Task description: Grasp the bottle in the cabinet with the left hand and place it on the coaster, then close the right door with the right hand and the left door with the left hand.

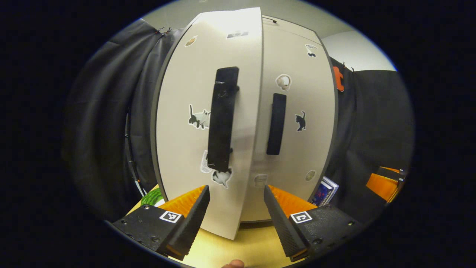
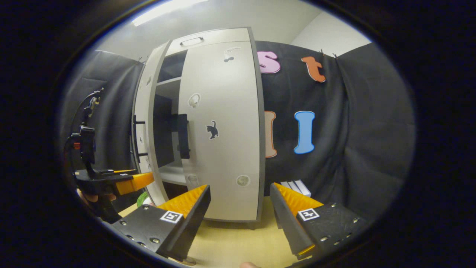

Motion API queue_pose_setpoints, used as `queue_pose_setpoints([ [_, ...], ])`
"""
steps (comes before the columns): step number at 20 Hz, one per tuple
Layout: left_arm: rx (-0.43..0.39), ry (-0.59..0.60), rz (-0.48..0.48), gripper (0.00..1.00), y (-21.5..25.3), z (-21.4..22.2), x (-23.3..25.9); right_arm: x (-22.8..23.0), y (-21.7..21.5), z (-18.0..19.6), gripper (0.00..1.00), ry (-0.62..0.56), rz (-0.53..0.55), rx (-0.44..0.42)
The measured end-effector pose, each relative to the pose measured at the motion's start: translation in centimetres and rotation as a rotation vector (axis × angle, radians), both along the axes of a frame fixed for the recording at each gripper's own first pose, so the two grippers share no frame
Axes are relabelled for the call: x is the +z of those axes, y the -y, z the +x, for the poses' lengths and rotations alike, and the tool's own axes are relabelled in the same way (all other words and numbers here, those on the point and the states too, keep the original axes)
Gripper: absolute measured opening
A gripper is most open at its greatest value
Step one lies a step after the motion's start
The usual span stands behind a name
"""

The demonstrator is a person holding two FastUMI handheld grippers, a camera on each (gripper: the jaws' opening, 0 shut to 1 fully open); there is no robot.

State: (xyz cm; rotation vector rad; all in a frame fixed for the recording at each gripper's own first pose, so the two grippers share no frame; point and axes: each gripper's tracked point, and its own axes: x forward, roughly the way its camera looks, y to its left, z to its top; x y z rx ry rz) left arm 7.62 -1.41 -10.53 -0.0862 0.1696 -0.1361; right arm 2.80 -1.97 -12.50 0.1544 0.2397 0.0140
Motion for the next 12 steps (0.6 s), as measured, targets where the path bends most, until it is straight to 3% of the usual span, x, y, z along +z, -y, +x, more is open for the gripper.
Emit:
queue_pose_setpoints([
  [5, 0.032, 0.066, 0.043, 0.92, 0.0, -2.2, 3.4, 1.6, 0.0, -0.9, 0.97, 0.028, 0.002, -0.006],
  [11, 0.081, 0.108, 0.021, 0.91, -1.1, -3.8, 7.4, 3.6, -0.8, -1.2, 0.97, 0.062, 0.037, 0.008],
  [12, 0.095, 0.113, 0.012, 0.87, -1.7, -4.1, 7.9, 4.0, -0.9, -1.3, 0.97, 0.069, 0.035, 0.008],
])
